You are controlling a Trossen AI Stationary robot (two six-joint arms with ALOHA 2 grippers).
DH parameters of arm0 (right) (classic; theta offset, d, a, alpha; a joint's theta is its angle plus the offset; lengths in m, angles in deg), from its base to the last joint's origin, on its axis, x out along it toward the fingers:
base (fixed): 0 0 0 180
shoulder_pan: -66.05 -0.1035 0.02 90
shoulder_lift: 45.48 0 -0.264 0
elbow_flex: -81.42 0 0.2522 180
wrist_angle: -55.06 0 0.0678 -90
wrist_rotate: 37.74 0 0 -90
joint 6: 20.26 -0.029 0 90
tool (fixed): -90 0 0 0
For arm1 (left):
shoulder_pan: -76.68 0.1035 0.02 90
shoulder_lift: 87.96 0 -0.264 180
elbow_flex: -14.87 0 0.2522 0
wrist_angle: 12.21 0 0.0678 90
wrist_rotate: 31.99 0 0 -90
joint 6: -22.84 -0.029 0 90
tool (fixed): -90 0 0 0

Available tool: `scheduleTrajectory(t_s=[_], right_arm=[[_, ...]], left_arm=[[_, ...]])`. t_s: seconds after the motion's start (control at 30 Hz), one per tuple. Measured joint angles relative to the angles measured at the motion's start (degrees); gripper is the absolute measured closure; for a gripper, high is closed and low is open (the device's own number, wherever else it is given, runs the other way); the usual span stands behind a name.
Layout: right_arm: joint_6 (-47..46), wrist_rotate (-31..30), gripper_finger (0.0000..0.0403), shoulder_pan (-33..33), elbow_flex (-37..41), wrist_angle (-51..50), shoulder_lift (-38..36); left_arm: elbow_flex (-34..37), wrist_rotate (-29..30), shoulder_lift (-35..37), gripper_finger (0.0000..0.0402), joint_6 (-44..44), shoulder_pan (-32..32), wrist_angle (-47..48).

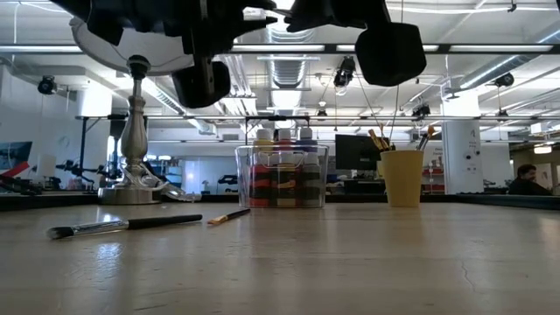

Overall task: Pick & Place Paint Supplies
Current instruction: Put the silver paint brush into the cup

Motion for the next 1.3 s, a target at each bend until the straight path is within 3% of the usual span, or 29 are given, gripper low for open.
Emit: scheduleTrajectory(t_s=[0.2,0.37,0.53,0.63,0.73,0.93,1.07,1.3], right_arm=[[-1.7,-0.1,0.0390,0.1,0.0,-0.1,0.0],[-9.2,-0.8,0.0390,0.3,0.0,-3.2,-1.6],[-31.4,0.6,0.0391,2.8,0.0,-21.3,-7.8],[-49.9,10.6,0.0391,5.6,0.1,-34.9,-13.3],[-61.2,18.1,0.0391,9.2,1.6,-40.4,-19.2],[-65.1,25.7,0.0391,15.7,10.4,-35.1,-32.0],[-63.6,26.5,0.0391,19.6,18.8,-26.2,-41.3],[-59.3,26.4,0.0391,25.7,31.3,-6.2,-55.8]], left_arm=[[-0.1,0.0,0.0,0.0267,-2.8,0.2,2.2],[0.2,-0.5,1.3,0.0201,-9.2,0.9,4.2],[0.4,1.4,3.1,0.0181,-16.5,0.9,8.5],[0.4,6.4,3.6,0.0180,-20.1,0.9,11.0],[0.5,13.3,3.6,0.0181,-24.3,0.9,12.0],[0.5,26.2,3.6,0.0181,-33.3,0.9,11.5],[0.4,32.6,3.6,0.0181,-36.7,0.9,10.4],[0.1,36.6,3.7,0.0181,-45.0,1.6,2.8]])
